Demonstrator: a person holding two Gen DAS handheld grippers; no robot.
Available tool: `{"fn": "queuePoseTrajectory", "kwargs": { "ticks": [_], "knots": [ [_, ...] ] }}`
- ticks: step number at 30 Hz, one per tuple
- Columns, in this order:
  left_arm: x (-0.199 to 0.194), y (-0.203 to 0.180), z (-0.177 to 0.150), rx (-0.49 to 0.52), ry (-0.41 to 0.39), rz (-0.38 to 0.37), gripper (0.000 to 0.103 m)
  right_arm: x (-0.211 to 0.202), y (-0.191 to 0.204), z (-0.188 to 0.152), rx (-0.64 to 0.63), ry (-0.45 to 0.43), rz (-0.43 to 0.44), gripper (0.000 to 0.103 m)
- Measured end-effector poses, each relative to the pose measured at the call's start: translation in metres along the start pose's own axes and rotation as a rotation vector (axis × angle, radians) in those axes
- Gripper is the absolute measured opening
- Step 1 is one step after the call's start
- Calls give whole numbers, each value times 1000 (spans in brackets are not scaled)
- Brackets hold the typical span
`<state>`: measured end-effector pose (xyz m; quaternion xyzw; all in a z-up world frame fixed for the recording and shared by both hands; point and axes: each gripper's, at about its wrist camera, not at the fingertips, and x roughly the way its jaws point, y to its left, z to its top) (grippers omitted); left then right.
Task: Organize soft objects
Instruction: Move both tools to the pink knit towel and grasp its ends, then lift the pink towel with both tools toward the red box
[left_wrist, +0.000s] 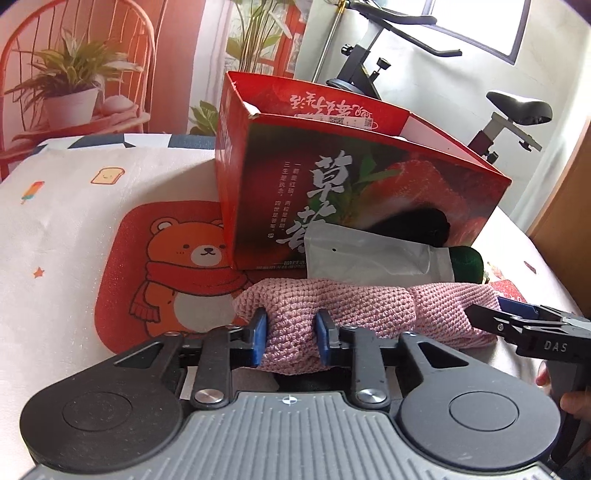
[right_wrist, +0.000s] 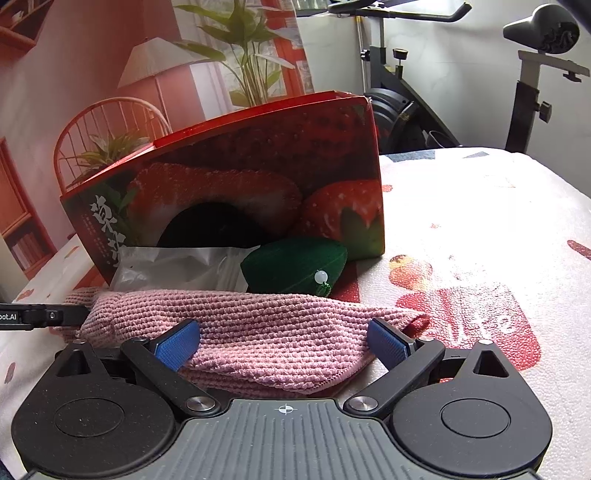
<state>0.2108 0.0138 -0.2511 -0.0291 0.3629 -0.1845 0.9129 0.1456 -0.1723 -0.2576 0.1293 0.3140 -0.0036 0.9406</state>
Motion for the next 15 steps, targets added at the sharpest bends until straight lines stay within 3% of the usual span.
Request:
{"fn": "queuePoseTrajectory", "kwargs": {
  "ticks": [15],
  "knots": [
    [-28, -15, -23, -3, 2, 60, 26, 3, 2, 0, -40, 34, 32, 97]
  ]
}}
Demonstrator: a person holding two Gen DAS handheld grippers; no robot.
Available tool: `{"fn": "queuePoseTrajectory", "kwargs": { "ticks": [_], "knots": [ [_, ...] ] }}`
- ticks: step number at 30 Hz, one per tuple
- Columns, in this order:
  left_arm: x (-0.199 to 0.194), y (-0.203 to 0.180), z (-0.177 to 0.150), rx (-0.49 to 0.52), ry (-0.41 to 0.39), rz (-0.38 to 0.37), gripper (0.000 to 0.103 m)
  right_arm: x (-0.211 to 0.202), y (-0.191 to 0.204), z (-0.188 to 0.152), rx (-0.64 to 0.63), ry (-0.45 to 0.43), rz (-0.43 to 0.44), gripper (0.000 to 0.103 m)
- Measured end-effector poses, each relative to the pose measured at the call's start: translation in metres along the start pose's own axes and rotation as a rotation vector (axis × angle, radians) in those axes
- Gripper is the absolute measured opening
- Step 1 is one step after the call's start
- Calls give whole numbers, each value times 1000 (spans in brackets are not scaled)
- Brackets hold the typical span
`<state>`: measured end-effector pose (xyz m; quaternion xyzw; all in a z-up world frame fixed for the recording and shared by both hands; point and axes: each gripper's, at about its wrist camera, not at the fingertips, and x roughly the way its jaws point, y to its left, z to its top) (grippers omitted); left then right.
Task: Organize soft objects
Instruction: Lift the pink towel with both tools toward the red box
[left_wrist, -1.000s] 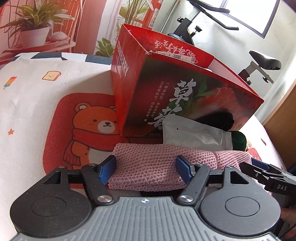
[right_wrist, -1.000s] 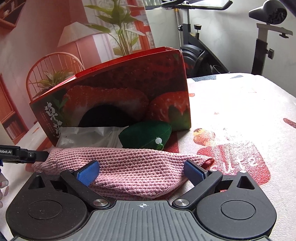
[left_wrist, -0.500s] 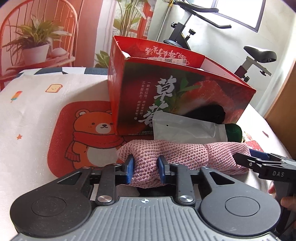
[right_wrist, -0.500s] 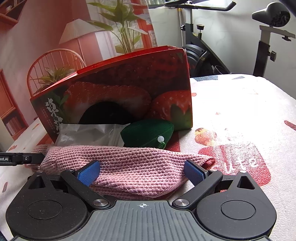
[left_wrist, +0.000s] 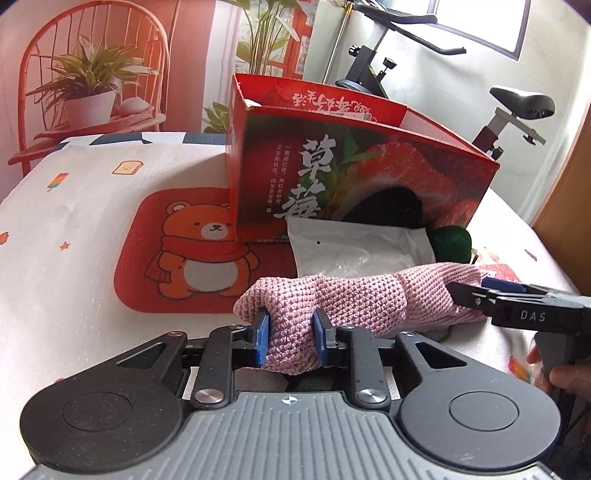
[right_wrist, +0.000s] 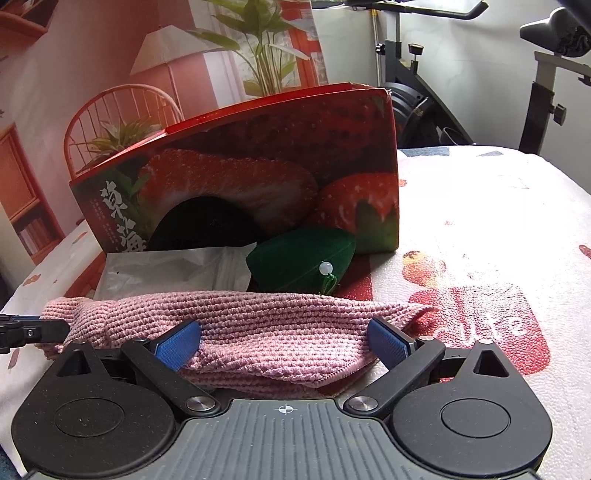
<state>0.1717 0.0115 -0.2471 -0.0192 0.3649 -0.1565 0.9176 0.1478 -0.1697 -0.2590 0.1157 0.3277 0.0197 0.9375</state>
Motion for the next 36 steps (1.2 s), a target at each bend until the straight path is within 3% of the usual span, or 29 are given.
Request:
{"fn": "queuePoseTrajectory", "kwargs": {
  "ticks": [12, 24, 29, 36],
  "knots": [
    [8, 4, -3, -11, 12, -3, 28, -1, 1, 0, -15, 13, 21, 89],
    [3, 0, -3, 8, 1, -12, 28, -9, 10, -4, -12, 40, 52, 49],
    [-4, -1, -3, 24, -21, -16, 28, -17, 14, -9, 3, 46, 60, 22],
    [-19, -5, -5, 51, -68, -23, 28, -43, 24, -14, -35, -35, 40, 16]
  ]
}}
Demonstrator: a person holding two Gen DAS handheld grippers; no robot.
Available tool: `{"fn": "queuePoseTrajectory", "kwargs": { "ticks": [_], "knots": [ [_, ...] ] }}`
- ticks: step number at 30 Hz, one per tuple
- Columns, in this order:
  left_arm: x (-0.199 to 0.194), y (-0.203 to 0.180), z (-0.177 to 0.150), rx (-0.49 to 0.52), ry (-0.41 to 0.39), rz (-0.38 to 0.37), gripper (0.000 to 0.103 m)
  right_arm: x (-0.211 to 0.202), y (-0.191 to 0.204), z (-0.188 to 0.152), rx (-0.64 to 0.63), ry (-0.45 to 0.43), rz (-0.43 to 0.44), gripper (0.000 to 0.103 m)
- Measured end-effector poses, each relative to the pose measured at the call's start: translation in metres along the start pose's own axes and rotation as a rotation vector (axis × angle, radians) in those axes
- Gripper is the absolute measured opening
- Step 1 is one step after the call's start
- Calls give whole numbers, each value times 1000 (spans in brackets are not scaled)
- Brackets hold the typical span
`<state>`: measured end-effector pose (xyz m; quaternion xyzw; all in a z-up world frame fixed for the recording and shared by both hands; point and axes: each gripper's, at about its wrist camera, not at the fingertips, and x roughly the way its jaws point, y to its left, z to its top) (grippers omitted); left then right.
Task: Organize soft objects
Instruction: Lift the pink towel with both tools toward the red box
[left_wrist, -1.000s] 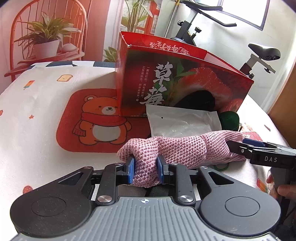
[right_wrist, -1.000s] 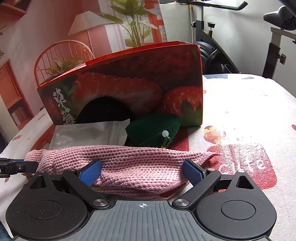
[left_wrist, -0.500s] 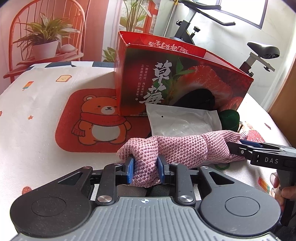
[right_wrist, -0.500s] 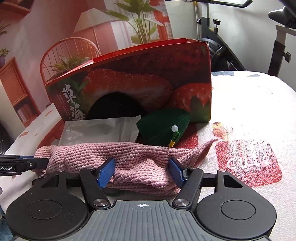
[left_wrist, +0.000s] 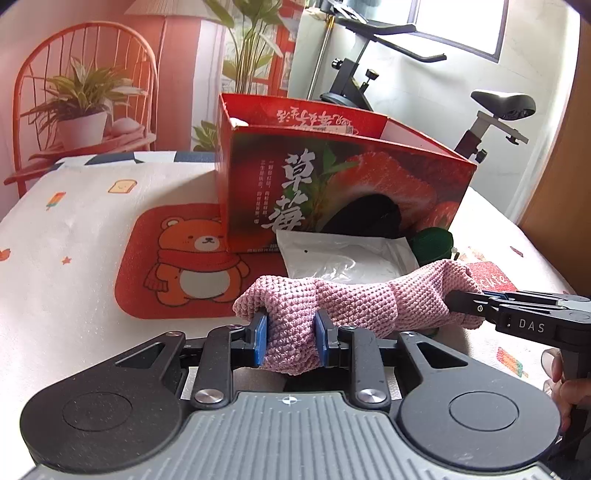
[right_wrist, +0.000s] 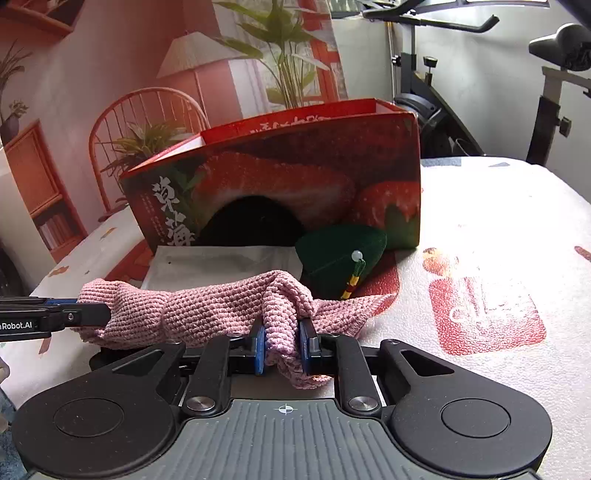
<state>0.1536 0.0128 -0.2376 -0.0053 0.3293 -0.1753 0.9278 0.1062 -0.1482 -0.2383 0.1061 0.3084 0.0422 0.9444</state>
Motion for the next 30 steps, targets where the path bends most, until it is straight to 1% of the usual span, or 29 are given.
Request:
{"fn": "queuePoseTrajectory", "kwargs": {
  "ticks": [5, 10, 13, 16, 18, 21, 28, 30],
  "knots": [
    [-7, -1, 2, 11, -38, 23, 28, -12, 13, 1, -60, -52, 8, 16],
    [-11, 1, 3, -3, -56, 7, 28, -16, 22, 3, -93, -70, 29, 16],
    [-7, -1, 1, -4, -31, -4, 27, -14, 22, 2, -88, -58, 28, 16],
    [-1, 4, -1, -22, 0, 48, 28, -11, 19, -1, -79, -41, 19, 16],
    [1, 11, -1, -54, 15, 63, 28, -8, 16, -3, -73, -27, 10, 16],
    [4, 19, -4, -92, 38, 41, 28, -4, 12, -6, -56, -3, 2, 16],
    [10, 22, -9, -110, 61, 27, 28, -2, 10, -10, -48, 12, 4, 16],
    [9, 20, -10, -97, 57, 29, 22, -3, 9, -11, -45, 14, 8, 16]
  ]
}}
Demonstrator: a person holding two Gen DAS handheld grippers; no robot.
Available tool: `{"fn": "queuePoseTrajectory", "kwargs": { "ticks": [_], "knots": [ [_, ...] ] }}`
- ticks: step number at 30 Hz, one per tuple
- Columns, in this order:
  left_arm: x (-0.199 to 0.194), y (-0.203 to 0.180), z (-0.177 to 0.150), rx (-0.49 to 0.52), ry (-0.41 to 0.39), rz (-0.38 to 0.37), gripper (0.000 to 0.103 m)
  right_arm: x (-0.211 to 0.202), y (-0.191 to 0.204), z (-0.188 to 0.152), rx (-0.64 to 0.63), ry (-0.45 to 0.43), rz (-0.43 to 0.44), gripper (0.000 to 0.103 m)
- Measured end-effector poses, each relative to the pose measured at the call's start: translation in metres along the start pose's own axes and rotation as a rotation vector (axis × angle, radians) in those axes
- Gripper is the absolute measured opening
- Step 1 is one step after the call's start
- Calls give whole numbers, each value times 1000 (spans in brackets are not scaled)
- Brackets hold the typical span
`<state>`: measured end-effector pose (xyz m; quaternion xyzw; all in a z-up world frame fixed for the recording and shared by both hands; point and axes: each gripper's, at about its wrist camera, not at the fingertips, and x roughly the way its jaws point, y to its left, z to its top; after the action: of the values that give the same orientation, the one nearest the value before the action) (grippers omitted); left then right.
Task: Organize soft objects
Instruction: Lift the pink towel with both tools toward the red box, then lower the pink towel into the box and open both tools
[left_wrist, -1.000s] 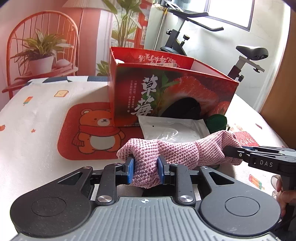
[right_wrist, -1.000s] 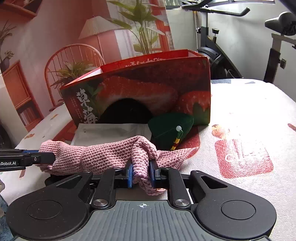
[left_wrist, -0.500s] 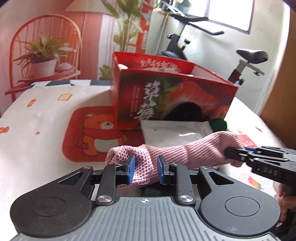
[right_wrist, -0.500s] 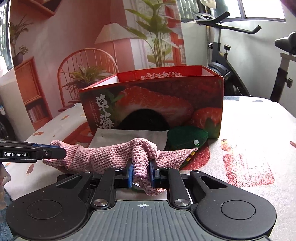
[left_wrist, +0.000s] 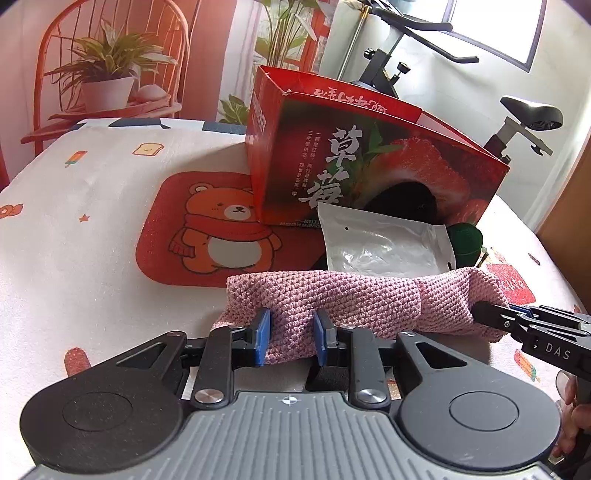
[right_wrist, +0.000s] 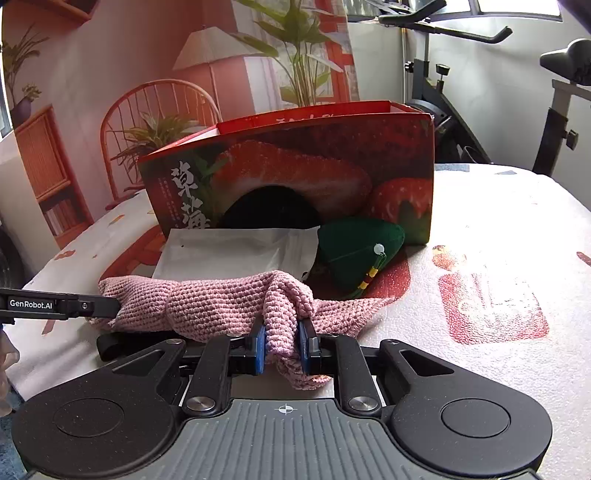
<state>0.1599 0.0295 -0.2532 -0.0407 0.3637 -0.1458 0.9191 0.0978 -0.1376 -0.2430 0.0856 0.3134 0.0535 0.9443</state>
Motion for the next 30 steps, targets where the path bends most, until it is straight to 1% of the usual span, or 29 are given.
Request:
{"fn": "queuePoseTrajectory", "kwargs": {
  "ticks": [1, 3, 5, 9, 14, 20, 24, 26, 30],
  "knots": [
    [0, -1, 0, 6, -2, 2, 18, 0, 0, 1, 1, 0, 3, 16],
    [-2, -1, 1, 12, -15, 6, 15, -1, 0, 1, 2, -3, 6, 16],
    [-8, -4, 2, 27, -44, 16, 11, -3, 1, 2, -2, -14, 11, 16],
    [-24, -12, 7, 75, -129, 28, 9, -12, 2, 7, -11, -61, 28, 16],
    [-42, -14, 15, 57, -207, 29, 9, -24, 4, 18, -24, -122, 42, 16],
    [-62, -21, 33, 86, -298, 39, 9, -39, 12, 37, -67, -195, 60, 16],
    [-73, -26, 61, 82, -345, 10, 9, -46, 11, 63, -81, -238, 52, 16],
    [-72, -30, 80, 74, -348, -8, 9, -47, 8, 81, -85, -254, 41, 16],
    [-64, -45, 118, 100, -369, -13, 9, -41, 0, 128, -114, -265, 4, 16]
  ]
}}
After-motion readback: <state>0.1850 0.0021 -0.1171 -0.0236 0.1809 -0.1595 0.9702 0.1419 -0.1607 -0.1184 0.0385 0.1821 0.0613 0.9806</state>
